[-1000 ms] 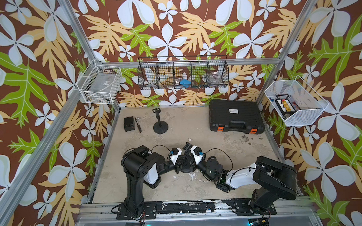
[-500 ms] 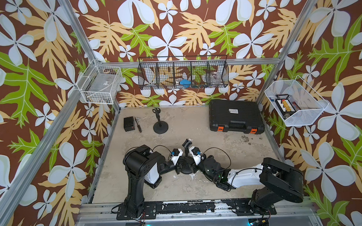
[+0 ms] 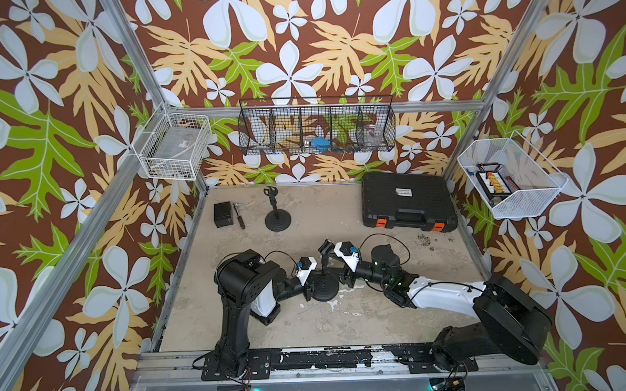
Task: Assemble a microphone stand
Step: Screw the microphone stand pole into the microphone stand base.
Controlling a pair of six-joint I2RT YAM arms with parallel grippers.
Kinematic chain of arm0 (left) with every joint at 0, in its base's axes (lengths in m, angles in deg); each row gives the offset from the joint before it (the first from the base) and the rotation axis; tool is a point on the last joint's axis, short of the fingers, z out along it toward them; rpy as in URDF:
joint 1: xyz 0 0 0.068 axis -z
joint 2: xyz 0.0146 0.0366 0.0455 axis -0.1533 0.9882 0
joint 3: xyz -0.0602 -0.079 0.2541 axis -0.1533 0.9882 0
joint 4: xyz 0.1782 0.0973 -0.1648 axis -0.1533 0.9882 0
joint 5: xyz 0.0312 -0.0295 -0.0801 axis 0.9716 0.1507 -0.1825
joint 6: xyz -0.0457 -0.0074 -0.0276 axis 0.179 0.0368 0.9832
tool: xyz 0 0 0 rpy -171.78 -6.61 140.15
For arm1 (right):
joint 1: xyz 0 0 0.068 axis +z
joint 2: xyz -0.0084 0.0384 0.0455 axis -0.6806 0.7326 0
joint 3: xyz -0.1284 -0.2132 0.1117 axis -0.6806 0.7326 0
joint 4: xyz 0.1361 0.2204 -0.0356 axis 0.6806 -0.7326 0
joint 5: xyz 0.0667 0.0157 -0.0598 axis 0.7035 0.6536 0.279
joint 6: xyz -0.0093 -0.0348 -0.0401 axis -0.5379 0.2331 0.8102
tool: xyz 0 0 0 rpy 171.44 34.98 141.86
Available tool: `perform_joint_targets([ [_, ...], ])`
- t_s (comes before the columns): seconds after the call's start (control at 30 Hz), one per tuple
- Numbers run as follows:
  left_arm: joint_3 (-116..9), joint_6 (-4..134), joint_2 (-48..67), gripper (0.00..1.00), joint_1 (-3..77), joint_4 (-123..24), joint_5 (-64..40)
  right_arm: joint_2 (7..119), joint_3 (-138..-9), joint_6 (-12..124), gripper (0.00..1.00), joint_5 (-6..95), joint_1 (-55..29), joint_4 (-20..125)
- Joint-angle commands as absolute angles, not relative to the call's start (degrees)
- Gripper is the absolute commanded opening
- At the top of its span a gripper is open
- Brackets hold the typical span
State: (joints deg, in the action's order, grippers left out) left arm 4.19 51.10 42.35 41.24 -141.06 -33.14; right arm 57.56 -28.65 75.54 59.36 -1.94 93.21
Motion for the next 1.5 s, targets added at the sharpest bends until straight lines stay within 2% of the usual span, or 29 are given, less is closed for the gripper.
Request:
perform_joint_targets([
  [0.0, 4.52, 49.13, 43.5, 0.13, 41.25, -153.37, -31.57, 59.41, -31.66, 78.19, 0.49, 66.13, -3.11, 89.06],
  [0.1, 4.76, 49.03, 43.43, 0.13, 41.32, -153.3, -31.48, 61.87, -34.64, 78.87, 0.43, 68.42, -3.35, 86.93],
  [0.33, 4.66, 49.14, 44.03, 0.15, 41.25, -153.37, -30.62, 62.92, -33.96, 78.13, 0.17, 71.92, -3.27, 90.69],
  [0.43, 4.11, 50.68, 44.03, 0.28, 41.25, -153.34, -30.27, 62.18, -32.71, 79.04, 0.08, 70.31, -2.45, 91.31],
  [0.53, 3.64, 52.6, 43.3, 0.35, 41.25, -153.37, -30.35, 61.64, -31.66, 81.79, 0.0, 65.04, -0.2, 90.58],
  [0.7, 3.67, 54.52, 41.72, 0.38, 41.24, -153.32, -30.26, 62.12, -28.03, 82.83, 0.0, 57.65, 2.19, 94.88],
  [0.83, 3.98, 55.14, 41.01, 0.44, 41.19, -153.35, -30.2, 63.14, -25.24, 82.33, 0.0, 53.7, 3.58, 98.65],
  [1.3, 7.12, 51.56, 37.58, 0.5, 41.49, -153.11, -33.48, 64.93, -25.08, 77.95, 0.0, 52.47, 3.24, 101.61],
  [1.47, 6.81, 47.54, 37.55, 0.52, 43.62, -153.12, -30.45, 65.15, -24.9, 76.99, 0.0, 53.6, 3.16, 102.32],
])
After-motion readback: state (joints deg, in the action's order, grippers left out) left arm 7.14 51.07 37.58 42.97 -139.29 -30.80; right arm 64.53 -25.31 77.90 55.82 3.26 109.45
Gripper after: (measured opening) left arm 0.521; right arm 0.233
